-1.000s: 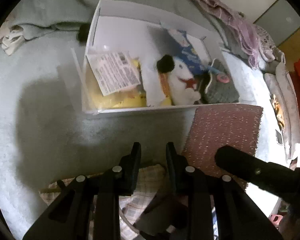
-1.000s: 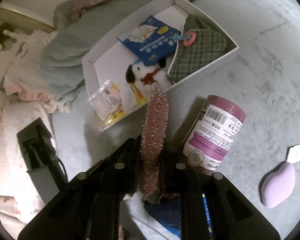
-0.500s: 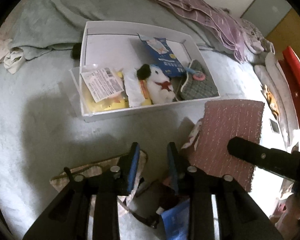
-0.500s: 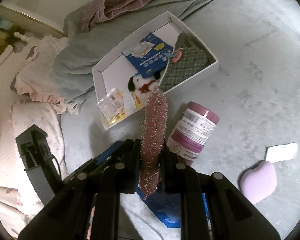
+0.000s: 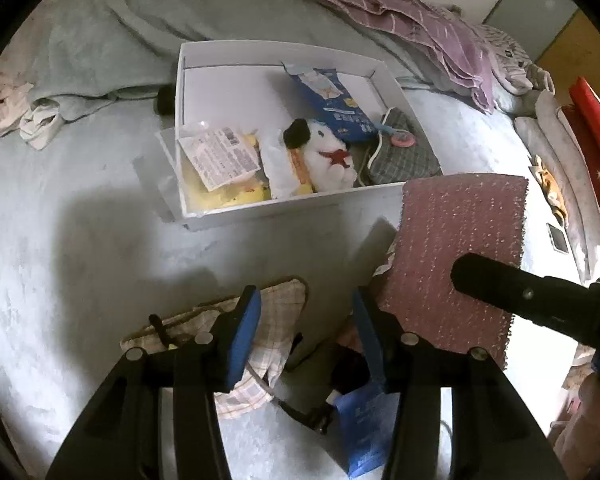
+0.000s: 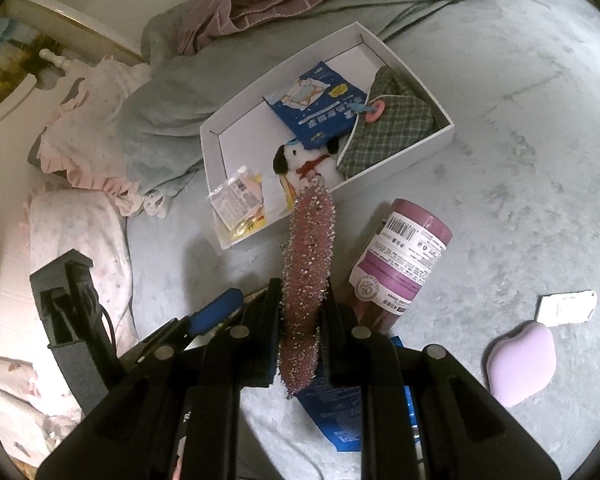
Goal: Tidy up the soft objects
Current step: 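Carry the pink pad over the tray and open the right tool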
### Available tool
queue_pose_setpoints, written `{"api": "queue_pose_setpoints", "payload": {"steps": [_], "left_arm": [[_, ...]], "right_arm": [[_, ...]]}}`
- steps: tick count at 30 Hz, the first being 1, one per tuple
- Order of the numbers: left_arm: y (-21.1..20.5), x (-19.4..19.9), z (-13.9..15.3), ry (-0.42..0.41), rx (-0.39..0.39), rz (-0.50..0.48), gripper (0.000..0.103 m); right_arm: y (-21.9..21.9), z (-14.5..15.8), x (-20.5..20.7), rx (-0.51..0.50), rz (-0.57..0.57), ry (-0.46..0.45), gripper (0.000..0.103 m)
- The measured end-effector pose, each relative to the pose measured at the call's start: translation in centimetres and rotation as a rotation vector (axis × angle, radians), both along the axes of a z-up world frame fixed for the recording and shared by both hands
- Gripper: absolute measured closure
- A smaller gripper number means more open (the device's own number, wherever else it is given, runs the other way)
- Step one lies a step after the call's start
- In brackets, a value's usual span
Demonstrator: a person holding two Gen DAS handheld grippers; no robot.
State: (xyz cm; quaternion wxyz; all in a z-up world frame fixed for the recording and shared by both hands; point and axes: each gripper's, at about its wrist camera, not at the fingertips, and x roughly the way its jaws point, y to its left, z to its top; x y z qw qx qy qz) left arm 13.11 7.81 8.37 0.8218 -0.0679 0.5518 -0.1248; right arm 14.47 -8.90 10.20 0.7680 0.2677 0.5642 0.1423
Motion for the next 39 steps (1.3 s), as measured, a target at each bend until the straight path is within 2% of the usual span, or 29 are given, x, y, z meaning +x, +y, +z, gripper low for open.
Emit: {"api": "queue_pose_setpoints", "payload": {"steps": [4,12,18,23,26,29,33,37,39], "left_arm": [[0.5,-0.4,0.2,-0.012,0.022,0.008,0.055],[2.6,-1.0,0.5,-0.017,0.017,0.036,0.055],[4.9,-1.3,0.8,-0.025,-0.054,0.096,0.055],[4.1,-0.7,1.2,-0.079,-0.129,0.075,0.055],[3.6,0.2,1.4,-0.156,-0.204,0.079,0.055],[3.0,1.3,0.9,-0.204,-0.205,0.111,0.055],[2.3,3.5,0.8,-0.252,-0.232,0.101,0.056],[1.5,6.1,0.1,-0.255,-0.166,0.151,0.056],[0.7,6.6,-0.6,-0.232,-0.100,0.143,0.056]], "right_arm": [[0.1,0.0,0.1,-0.005,0.003,0.002,0.084],[0.9,-0.2,-0.1,0.003,0.039,0.005,0.084],[1.6,-0.2,-0.1,-0.007,0.064,-0.008,0.084],[1.6,0.3,1.0,0.037,0.074,-0.056,0.084],[1.4,0.8,2.0,0.032,0.071,-0.101,0.084],[0.8,0.8,3.0,0.012,0.045,-0.132,0.084],[-1.0,0.0,5.0,0.006,-0.019,-0.141,0.084],[-3.2,-1.2,7.2,0.048,-0.114,-0.153,0.084],[-4.0,-2.2,8.8,0.103,-0.171,-0.151,0.084]]}}
